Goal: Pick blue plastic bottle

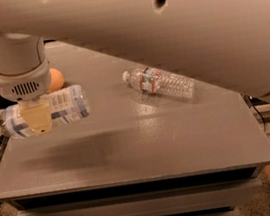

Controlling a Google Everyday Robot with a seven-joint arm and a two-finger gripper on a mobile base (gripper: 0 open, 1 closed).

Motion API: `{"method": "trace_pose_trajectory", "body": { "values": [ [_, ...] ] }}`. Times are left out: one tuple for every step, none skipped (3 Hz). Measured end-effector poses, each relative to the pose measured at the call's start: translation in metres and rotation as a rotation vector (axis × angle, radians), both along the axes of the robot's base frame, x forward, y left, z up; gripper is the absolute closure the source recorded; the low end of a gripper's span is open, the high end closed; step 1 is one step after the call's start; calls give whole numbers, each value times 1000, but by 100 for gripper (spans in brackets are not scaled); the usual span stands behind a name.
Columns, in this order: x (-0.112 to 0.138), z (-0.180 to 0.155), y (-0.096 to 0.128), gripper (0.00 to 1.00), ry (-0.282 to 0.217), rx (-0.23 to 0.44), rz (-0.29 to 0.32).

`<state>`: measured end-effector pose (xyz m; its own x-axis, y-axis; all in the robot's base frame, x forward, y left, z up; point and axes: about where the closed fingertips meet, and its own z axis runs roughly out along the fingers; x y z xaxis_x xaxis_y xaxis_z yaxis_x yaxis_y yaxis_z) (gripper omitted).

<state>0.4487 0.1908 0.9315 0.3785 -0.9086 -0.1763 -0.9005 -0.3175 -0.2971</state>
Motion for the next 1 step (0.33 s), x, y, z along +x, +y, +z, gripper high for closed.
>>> {"method": "trace_pose_trajectory", "body": {
  "values": [
    [3, 7, 0, 100, -18, 13, 21]
  ]
}}
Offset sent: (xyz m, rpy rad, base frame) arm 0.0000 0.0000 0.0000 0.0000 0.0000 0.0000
